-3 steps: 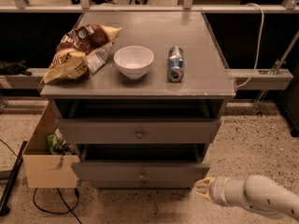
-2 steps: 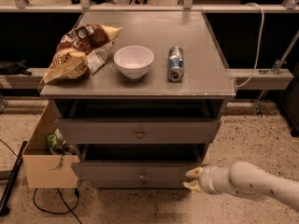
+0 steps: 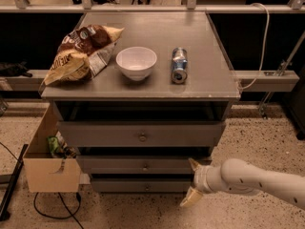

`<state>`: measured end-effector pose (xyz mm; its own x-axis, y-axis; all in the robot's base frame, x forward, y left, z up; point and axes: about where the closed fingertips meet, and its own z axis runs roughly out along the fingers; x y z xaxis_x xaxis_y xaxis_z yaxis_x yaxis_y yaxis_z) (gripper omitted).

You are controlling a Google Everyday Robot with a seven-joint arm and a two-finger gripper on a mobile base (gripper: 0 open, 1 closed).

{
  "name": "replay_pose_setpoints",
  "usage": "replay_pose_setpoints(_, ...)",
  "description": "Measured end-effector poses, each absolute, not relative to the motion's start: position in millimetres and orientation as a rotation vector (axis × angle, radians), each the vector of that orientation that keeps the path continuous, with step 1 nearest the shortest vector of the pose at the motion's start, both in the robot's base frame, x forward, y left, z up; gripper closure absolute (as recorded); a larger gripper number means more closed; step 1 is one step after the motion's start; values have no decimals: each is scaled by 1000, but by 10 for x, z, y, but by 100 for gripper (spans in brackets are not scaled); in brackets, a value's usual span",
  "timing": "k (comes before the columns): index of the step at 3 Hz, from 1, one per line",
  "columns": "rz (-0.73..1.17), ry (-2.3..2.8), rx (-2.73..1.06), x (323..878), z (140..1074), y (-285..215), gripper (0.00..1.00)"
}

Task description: Open middle drawer

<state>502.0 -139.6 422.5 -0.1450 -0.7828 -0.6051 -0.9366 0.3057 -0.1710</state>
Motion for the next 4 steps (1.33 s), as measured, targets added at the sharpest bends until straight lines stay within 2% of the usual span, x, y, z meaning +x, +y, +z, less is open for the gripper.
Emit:
replay_pose_setpoints(1,327,1971,-1522,5029,4222,-1390,0)
replay_pose_setpoints(4,159,1887,-1578,5630,3868,-1329,0)
